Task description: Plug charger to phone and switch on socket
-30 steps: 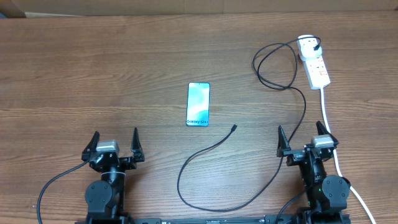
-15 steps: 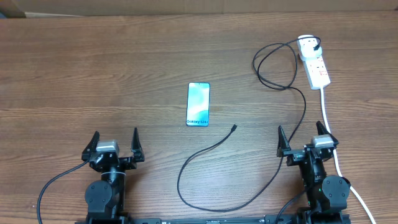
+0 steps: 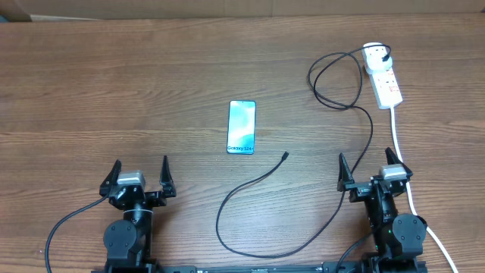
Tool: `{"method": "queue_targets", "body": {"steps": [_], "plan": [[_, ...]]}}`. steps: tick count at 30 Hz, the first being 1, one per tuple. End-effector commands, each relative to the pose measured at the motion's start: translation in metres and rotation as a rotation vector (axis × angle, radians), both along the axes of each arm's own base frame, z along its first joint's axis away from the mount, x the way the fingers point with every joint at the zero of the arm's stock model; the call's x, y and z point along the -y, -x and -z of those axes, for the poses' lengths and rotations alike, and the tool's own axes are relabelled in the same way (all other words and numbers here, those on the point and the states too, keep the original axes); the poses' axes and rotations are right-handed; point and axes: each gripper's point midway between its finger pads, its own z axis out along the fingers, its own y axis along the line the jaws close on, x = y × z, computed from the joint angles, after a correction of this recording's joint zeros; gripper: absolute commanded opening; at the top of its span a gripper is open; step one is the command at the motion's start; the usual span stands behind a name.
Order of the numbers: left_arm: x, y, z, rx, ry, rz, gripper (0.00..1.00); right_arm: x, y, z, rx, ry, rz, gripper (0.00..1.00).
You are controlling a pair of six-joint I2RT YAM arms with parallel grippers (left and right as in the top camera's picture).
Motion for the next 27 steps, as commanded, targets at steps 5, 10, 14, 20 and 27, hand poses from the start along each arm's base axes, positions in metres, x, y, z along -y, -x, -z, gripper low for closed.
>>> {"method": "queue_targets", "body": {"steps": [5,10,14,20,27], "plan": [[0.041,0.002,0.001,-0.004,0.281,0.216,1.0,0.001,0.0,0.001,0.009,0.001,0.008,1.0],[0.085,0.015,-0.005,-0.096,0.694,0.447,1.0,0.001,0.0,0.001,0.009,0.001,0.008,1.0],[0.094,0.02,-0.007,-0.158,0.91,0.478,1.0,0.001,0.0,0.001,0.009,0.001,0.008,1.0],[0.102,0.037,-0.09,0.182,0.679,0.682,1.0,0.001,0.0,0.001,0.009,0.001,0.008,1.0],[0.098,0.062,-0.158,0.33,0.417,0.666,1.0,0.001,0.0,0.001,0.009,0.001,0.008,1.0]]}}
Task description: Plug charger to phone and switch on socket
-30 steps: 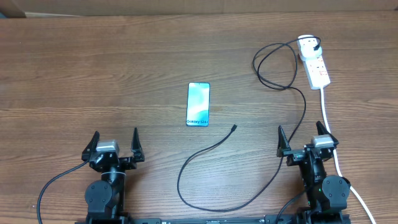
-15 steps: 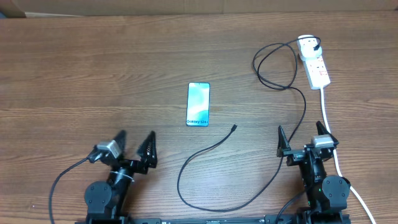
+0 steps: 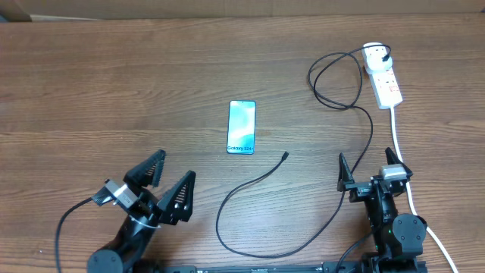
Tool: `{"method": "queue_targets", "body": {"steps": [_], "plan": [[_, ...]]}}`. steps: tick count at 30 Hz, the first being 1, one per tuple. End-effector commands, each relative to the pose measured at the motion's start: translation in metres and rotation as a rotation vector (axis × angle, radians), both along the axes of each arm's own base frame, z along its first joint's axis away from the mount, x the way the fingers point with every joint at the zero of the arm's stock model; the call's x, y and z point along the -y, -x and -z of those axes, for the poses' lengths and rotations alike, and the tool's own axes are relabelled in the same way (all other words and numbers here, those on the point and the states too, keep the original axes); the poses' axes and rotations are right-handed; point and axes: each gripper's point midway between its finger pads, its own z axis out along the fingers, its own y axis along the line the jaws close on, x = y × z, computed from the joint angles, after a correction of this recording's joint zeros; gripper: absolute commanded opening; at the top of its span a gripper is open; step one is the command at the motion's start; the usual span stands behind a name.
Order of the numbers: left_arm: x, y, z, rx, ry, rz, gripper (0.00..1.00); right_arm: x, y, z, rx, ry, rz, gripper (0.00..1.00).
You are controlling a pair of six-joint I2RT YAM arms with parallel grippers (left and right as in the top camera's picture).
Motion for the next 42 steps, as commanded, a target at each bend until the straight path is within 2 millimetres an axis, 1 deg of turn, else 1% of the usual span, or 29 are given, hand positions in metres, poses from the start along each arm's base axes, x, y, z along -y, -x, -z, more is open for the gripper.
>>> {"method": "queue_targets", "body": {"steps": [1,2,3,5,8,10,15,21,25,27,30,33,35,39,42], "plan": [[0.0,0.021,-0.043,0.136,-0.149,-0.05,1.0,0.001,0.0,0.001,0.009,0.001,0.008,1.0],[-0.003,0.025,-0.051,0.135,-0.193,-0.088,1.0,0.001,0.0,0.001,0.009,0.001,0.007,1.0],[-0.006,0.027,-0.055,0.133,-0.214,-0.111,1.0,0.001,0.0,0.001,0.009,0.001,0.008,1.0],[-0.019,0.031,-0.063,0.087,-0.246,-0.195,1.0,0.001,0.0,0.001,0.009,0.001,0.007,1.0],[-0.038,0.034,-0.067,-0.04,-0.248,-0.301,1.0,0.001,0.0,0.001,0.009,0.001,0.008,1.0],[-0.044,0.037,-0.07,-0.114,-0.266,-0.327,1.0,0.001,0.0,0.001,0.009,0.001,0.007,1.0],[-0.042,0.035,-0.08,-0.274,-0.334,-0.293,1.0,0.001,0.0,0.001,0.009,0.001,0.007,1.0],[-0.042,0.021,-0.079,-0.54,-0.387,-0.249,1.0,0.001,0.0,0.001,0.009,0.001,0.007,1.0],[-0.041,0.013,-0.075,-0.661,-0.43,-0.223,1.0,0.001,0.0,0.001,0.009,0.001,0.008,1.0],[-0.039,0.009,-0.073,-0.695,-0.432,-0.204,1.0,0.001,0.0,0.001,0.009,0.001,0.007,1.0],[-0.029,0.006,-0.07,-0.722,-0.407,-0.144,1.0,0.001,0.0,0.001,0.009,0.001,0.007,1.0],[-0.016,0.011,-0.066,-0.761,-0.362,-0.06,1.0,0.001,0.0,0.001,0.009,0.001,0.008,1.0],[-0.01,0.014,-0.067,-0.737,-0.392,-0.016,1.0,0.001,0.0,0.001,0.009,0.001,0.007,1.0],[-0.011,0.017,-0.069,-0.73,-0.407,-0.018,1.0,0.001,0.0,0.001,0.009,0.001,0.007,1.0],[-0.016,0.023,-0.072,-0.747,-0.415,-0.048,1.0,0.001,0.0,0.001,0.009,0.001,0.008,1.0]]}}
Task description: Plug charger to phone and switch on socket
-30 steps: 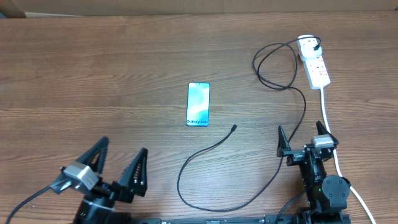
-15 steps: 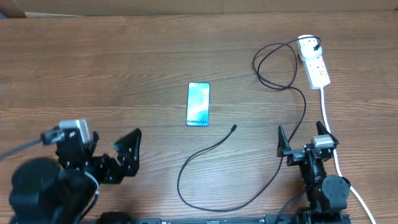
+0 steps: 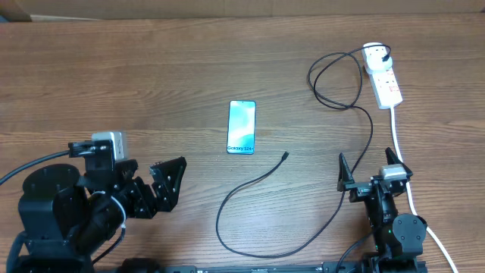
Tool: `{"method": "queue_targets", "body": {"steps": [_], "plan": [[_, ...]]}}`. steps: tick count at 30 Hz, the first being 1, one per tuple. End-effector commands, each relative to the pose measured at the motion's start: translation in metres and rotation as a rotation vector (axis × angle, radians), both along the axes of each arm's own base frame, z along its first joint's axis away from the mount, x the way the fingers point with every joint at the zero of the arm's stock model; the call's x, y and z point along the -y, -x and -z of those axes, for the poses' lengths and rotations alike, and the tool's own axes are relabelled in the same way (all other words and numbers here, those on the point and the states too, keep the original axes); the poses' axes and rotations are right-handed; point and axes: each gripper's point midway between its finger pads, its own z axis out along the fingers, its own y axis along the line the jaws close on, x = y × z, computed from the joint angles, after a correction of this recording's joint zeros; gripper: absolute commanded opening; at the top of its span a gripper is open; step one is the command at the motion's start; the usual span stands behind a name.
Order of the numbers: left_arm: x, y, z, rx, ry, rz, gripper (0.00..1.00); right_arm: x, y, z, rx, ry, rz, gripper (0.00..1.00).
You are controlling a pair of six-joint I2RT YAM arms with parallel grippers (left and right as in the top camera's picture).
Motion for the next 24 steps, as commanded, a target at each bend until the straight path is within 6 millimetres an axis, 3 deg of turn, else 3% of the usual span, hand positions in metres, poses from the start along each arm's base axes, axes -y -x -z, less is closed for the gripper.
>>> {"method": "queue_targets", "body": {"steps": [1,8,14,24], "plan": [[-0.003,0.011,-0.017,0.037,-0.028,0.003,1.0,0.001,0.0,0.0,0.009,0.001,0.008,1.0],[-0.03,0.036,-0.024,-0.009,-0.146,-0.11,1.0,0.001,0.0,0.0,0.009,0.001,0.008,1.0],[-0.051,0.048,-0.012,-0.11,-0.18,-0.239,1.0,0.001,0.0,0.0,0.009,0.001,0.007,1.0],[-0.051,0.046,-0.014,-0.108,-0.158,-0.26,1.0,0.001,0.0,0.0,0.009,0.001,0.007,1.0]]}}
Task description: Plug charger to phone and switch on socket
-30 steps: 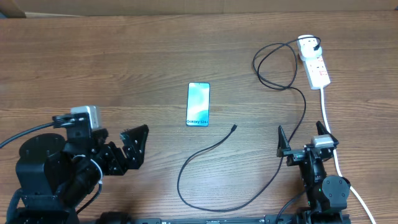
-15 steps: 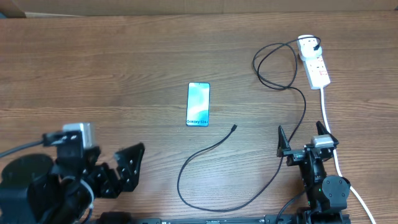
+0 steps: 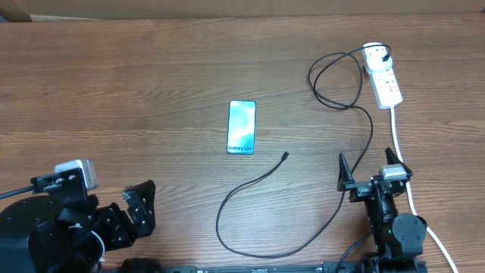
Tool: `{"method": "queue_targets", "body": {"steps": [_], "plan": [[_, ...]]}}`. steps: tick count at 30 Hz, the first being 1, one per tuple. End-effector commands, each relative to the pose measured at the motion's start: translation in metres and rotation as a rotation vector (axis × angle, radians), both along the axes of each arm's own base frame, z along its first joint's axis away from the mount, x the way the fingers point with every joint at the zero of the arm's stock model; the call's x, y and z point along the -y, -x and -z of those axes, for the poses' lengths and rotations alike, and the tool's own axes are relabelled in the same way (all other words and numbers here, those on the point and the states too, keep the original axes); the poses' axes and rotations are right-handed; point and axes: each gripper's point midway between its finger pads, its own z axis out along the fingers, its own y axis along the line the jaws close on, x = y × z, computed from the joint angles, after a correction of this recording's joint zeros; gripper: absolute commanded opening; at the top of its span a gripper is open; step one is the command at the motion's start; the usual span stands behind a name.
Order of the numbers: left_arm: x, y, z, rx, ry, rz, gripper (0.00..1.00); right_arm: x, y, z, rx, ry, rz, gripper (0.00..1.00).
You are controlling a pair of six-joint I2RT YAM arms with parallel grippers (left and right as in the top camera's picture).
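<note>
The phone (image 3: 242, 127) lies face up in the middle of the table, screen lit. A black charger cable (image 3: 258, 182) snakes across the table, and its free plug end (image 3: 284, 155) rests just right of and below the phone. The cable's far end goes to a white power strip (image 3: 383, 76) at the back right. My left gripper (image 3: 139, 208) is at the near left, far from the phone, fingers apart and empty. My right gripper (image 3: 368, 164) stands open and empty at the near right, beside the cable.
The strip's white cord (image 3: 402, 163) runs down the right side past my right arm. The cable makes a loop (image 3: 337, 80) left of the strip. A cardboard edge (image 3: 15, 9) shows at the back left.
My left arm has drawn back toward the near-left corner, its gripper now lower and further left in view. Phone, cable and right arm have not moved.
Both grippers first stood open at the near edge. The left one then pointed up and to the right, then stood higher with the arm bulking at the left, and now sits nearer the corner. Nothing has been touched.
</note>
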Motion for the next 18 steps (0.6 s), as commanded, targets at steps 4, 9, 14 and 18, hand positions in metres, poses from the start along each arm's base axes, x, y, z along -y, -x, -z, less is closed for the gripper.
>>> {"method": "queue_targets", "body": {"steps": [4,9,14,18], "plan": [[-0.0033,0.0003,-0.0024,0.001,-0.002,-0.025,1.0,0.0009,0.0,0.0007,0.008,0.001,0.008,1.0],[-0.0034,0.0024,-0.0002,-0.011,-0.003,-0.025,1.0,0.0009,0.0,0.0007,0.008,0.001,0.008,1.0],[-0.0035,0.0041,0.0016,-0.022,-0.003,-0.025,1.0,0.0008,0.0,0.0007,0.008,0.001,0.007,1.0],[-0.0035,0.0048,0.0022,-0.025,-0.004,-0.025,1.0,0.0008,0.0,0.0007,0.008,0.001,0.007,1.0]]}}
